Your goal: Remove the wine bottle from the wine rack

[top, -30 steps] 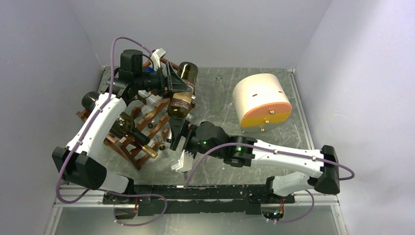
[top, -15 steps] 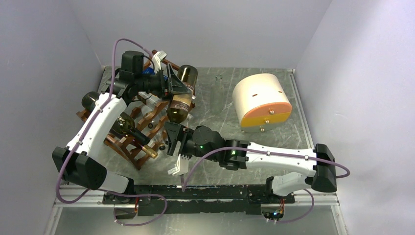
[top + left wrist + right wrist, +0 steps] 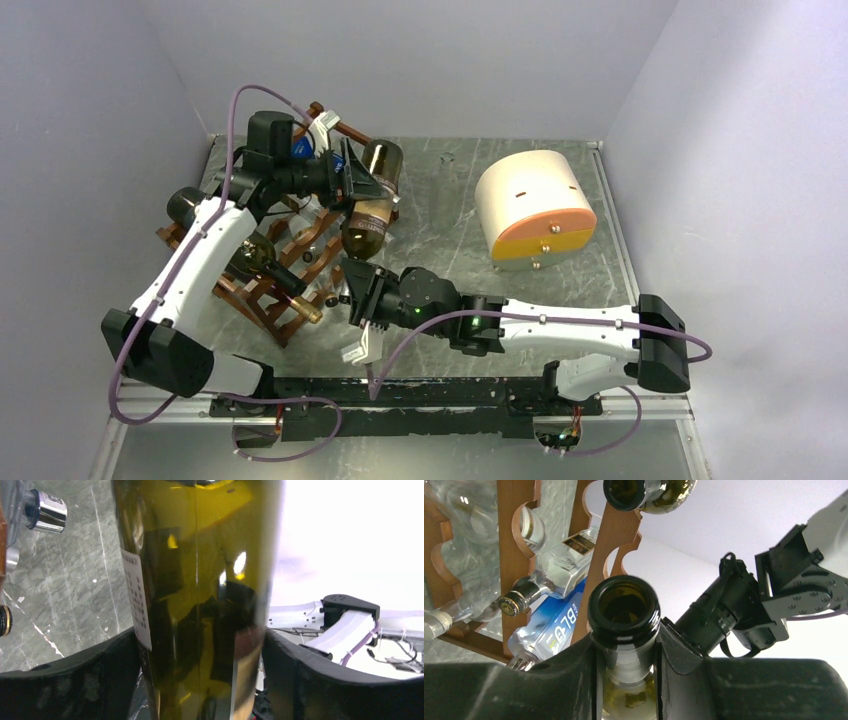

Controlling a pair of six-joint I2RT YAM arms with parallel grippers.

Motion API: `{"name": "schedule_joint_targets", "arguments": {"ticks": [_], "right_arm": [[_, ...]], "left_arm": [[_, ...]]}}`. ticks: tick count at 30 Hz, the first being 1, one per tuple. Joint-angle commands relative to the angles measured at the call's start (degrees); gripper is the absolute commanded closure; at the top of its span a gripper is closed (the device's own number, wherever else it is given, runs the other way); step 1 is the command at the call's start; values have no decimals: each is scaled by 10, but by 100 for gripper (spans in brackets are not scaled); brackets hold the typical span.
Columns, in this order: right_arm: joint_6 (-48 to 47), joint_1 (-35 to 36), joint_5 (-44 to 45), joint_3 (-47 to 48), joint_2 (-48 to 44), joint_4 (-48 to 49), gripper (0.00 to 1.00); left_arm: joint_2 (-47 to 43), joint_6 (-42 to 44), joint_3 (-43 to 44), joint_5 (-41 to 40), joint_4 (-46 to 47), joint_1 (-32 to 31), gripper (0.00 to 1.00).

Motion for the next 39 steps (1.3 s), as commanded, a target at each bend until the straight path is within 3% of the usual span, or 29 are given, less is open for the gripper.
{"name": "schedule_joint_targets", "arguments": {"ticks": [1, 7, 15, 18, 24, 30, 36, 39], "right_arm": [[32, 6, 8, -22, -33, 101, 100], [50, 10, 3, -14, -57, 119, 100], [175, 10, -22, -39, -146, 96, 100], [301, 10, -22, -29, -179, 57, 100], [633, -2, 72, -25, -204, 100, 100], [858, -37, 141, -34, -229, 43, 100], [1025, -174, 179, -44, -229, 25, 100], [1048, -249, 154, -41, -205, 35, 100]], "left_arm": [[-61, -2, -33, 39, 98, -3, 2], [-72, 28, -26, -9, 66, -3, 1], [-121, 78, -5, -109, 26, -3, 1], [-145, 97, 7, -148, 24, -3, 1], [-191, 144, 18, -197, -8, -3, 1], [-222, 156, -7, -201, -24, -3, 1], [-229, 148, -26, -195, -21, -3, 1], [-233, 146, -32, -193, -25, -3, 1]]}}
